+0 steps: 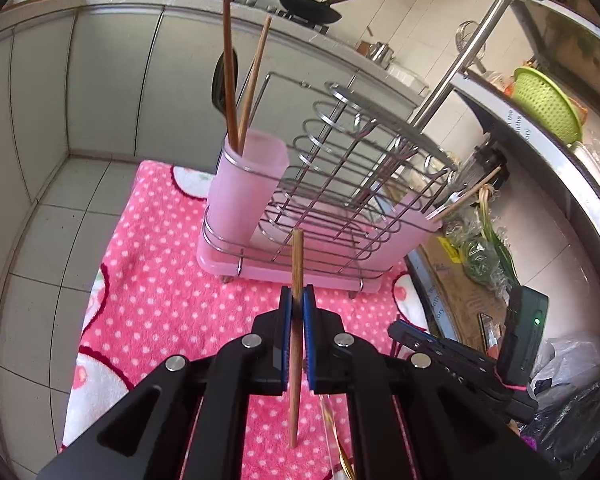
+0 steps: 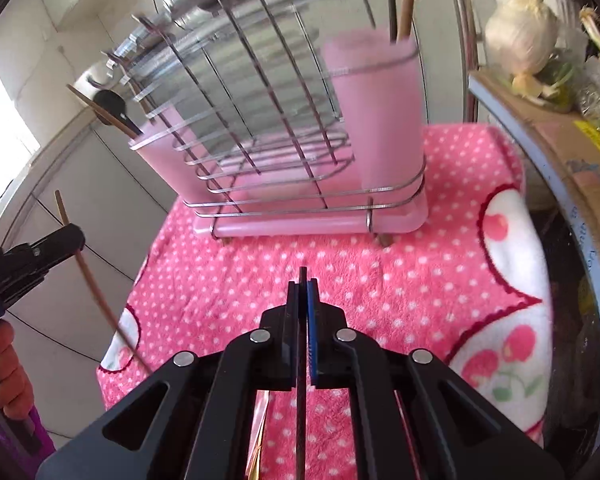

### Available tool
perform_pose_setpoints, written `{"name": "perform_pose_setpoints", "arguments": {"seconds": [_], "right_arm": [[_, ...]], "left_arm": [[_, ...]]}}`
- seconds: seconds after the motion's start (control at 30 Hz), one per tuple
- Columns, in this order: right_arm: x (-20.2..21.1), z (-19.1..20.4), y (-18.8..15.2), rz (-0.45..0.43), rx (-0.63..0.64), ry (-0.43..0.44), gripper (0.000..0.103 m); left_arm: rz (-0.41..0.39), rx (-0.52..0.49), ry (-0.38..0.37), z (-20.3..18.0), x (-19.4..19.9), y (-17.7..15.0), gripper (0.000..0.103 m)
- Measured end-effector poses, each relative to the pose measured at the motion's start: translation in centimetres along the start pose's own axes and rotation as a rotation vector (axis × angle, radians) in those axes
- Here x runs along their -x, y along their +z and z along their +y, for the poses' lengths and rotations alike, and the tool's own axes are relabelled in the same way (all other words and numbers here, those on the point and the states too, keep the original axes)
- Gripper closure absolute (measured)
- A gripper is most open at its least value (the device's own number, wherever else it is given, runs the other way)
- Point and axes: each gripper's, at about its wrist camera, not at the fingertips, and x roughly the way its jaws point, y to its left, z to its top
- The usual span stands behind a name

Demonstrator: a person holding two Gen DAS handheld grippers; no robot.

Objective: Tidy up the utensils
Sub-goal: 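Lift the wooden chopstick with the left tool while the right tool carries the dark chopstick over the cup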

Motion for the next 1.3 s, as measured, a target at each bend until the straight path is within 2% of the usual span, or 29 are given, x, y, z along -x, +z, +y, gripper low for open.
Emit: {"name": "perform_pose_setpoints", "arguments": {"seconds": [0.2, 0.4, 0.63, 0.87, 1.03, 1.3], "right_arm": [[2.9, 0.8, -0.5, -0.099, 0.023, 0.002, 0.099], [6.4, 0.9, 0.5, -0.206, 0.013, 0.018, 0.099], [10.9, 0.4, 3.9, -0.322, 0.001, 0.042, 0.099], [14.3, 0.6, 8.6, -0.522, 0.016, 0.014, 0.099], [15.0, 1.2, 11.6, -0.661, 0.044, -0.011, 0.099], [13.6, 1.4, 15.1, -0.792, 0.076, -0.096, 0.099]], "left_arm": [[-0.082, -0.037, 0.006, -1.1, 1.9, 0.1, 0.098], [-0.171, -0.040, 0.001, -1.6, 4.3, 0.8, 0.098], [-0.263, -0.069, 0.012, -2.3, 7.2, 3.2, 0.098], [-0.354, -0.048, 0.013, -2.6, 9.9, 6.9, 0.098], [-0.426, -0.043, 0.034, -2.7, 11.5, 9.7, 0.098], [-0.559, -0.030, 0.068, -2.5, 13.0, 13.2, 0.098]]}}
